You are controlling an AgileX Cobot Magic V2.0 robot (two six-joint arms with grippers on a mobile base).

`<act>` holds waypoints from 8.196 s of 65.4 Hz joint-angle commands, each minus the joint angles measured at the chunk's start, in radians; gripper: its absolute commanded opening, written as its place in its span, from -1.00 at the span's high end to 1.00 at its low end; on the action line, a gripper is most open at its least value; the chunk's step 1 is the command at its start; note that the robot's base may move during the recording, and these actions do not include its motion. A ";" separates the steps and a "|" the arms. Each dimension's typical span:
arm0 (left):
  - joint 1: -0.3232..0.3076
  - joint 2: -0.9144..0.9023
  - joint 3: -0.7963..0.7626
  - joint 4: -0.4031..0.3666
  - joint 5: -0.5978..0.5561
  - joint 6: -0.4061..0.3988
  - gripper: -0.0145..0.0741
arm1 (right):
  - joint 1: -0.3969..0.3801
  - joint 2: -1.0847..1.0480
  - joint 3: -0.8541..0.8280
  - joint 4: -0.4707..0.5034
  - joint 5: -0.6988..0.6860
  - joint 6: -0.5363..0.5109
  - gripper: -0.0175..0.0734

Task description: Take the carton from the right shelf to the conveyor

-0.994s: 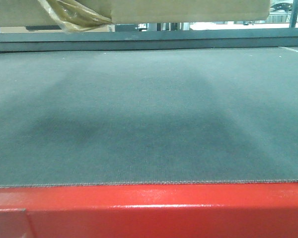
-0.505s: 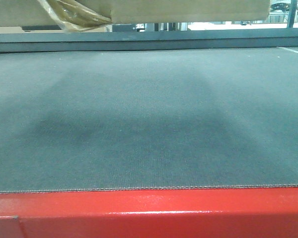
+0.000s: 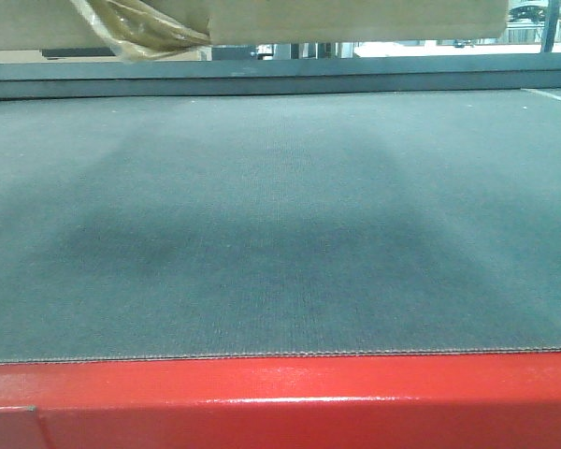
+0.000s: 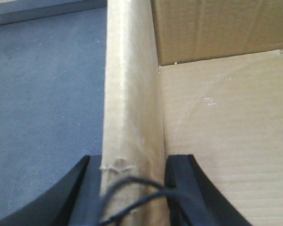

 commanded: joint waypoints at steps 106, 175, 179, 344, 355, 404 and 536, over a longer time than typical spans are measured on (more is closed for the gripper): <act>0.012 0.353 -0.011 -0.187 -0.064 0.046 0.47 | -0.133 0.428 -0.009 0.007 -0.074 -0.032 0.50; 0.397 -0.116 0.153 -0.389 -0.137 0.250 0.69 | -0.277 0.003 0.173 -0.109 -0.033 -0.029 0.78; 0.432 -0.161 0.255 -0.417 -0.197 0.273 0.67 | -0.330 -0.037 0.261 -0.100 -0.064 -0.029 0.78; 0.517 -1.531 1.942 -0.550 -1.141 0.433 0.68 | -0.400 -1.317 1.387 -0.081 -0.664 -0.029 0.78; 0.517 -1.531 1.942 -0.544 -1.145 0.433 0.68 | -0.400 -1.317 1.387 -0.081 -0.666 -0.029 0.78; 0.517 -1.531 1.942 -0.544 -1.153 0.433 0.68 | -0.400 -1.317 1.387 -0.095 -0.660 -0.033 0.78; 0.517 -1.531 1.942 -0.544 -1.153 0.433 0.68 | -0.500 -1.378 1.781 0.147 -0.937 -0.317 0.78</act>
